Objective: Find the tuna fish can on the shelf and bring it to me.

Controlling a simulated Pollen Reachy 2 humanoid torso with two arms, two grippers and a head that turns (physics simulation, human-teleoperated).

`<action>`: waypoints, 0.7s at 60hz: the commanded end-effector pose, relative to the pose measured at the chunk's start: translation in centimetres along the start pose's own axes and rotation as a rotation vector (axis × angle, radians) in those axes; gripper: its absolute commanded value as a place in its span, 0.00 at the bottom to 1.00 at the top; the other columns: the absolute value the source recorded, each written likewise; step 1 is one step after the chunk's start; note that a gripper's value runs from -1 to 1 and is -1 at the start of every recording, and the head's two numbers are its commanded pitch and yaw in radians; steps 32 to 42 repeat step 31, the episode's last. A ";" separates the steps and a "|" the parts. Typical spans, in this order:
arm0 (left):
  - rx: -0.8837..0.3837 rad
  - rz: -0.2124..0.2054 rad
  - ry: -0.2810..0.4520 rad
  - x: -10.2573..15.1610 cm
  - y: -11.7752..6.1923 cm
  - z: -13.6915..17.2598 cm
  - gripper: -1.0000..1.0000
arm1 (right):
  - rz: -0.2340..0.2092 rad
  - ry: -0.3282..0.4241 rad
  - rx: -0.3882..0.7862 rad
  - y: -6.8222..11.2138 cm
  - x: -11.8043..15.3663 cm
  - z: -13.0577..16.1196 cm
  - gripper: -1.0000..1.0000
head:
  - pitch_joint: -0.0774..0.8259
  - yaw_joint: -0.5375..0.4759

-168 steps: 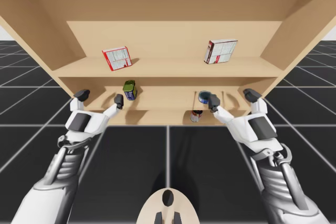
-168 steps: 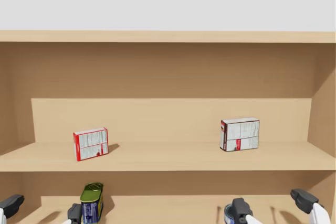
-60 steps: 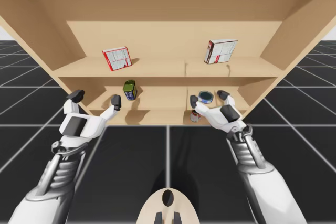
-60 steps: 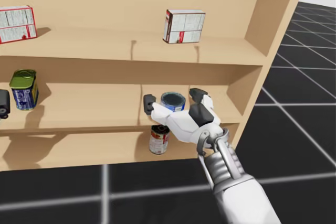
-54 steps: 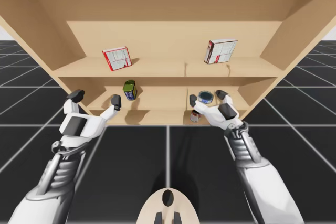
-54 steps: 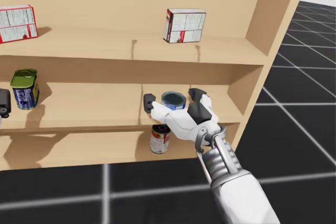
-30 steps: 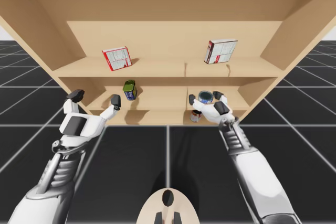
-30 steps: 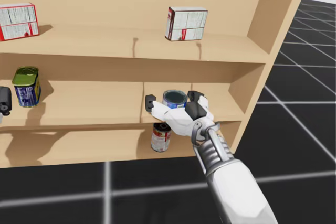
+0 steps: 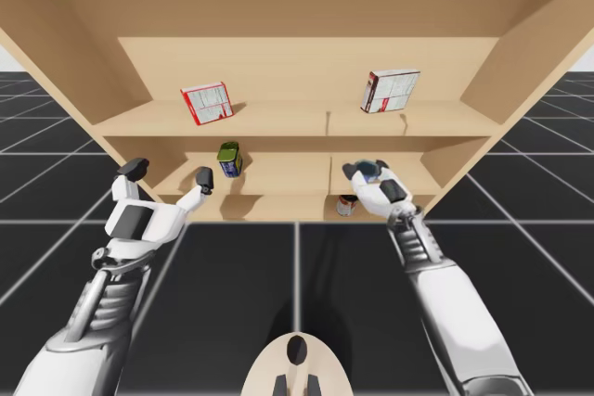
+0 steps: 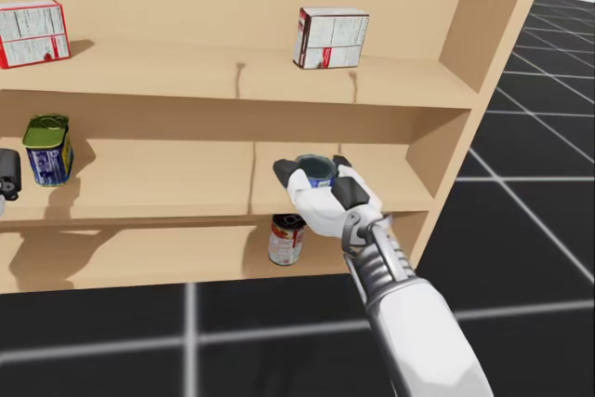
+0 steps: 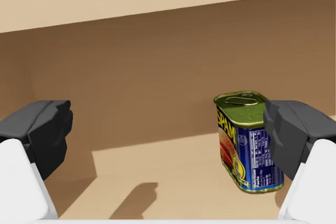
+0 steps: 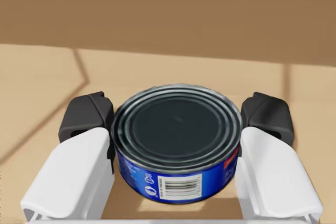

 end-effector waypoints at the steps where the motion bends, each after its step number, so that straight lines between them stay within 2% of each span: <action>1: 0.003 0.000 -0.003 0.0 0.0 0.0 0.00 | -0.003 -0.047 0.001 0.4 0.8 1.0 1.00 | 0.59 0.29; 7: 0.005 0.000 -0.004 0.0 0.1 0.0 0.00 | 0.028 -0.118 0.009 1.2 2.8 2.7 1.00 | 0.59 0.28; 15: 0.004 -0.001 -0.005 0.0 0.1 0.0 0.00 | 0.060 -0.171 0.020 2.3 3.8 5.2 1.00 | 0.59 0.28; 23: 0.004 -0.002 -0.005 0.0 0.0 0.0 0.00 | 0.066 -0.185 0.032 3.1 3.8 7.8 1.00 | 0.58 0.28; 31: 0.004 -0.003 -0.005 0.0 -0.1 0.0 0.00 | 0.069 -0.202 0.053 4.1 3.4 11.8 1.00 | 0.59 0.28; 42: 0.004 -0.003 -0.005 0.0 -0.1 0.0 0.00 | 0.069 -0.202 0.053 4.1 3.4 11.8 1.00 | 0.59 0.28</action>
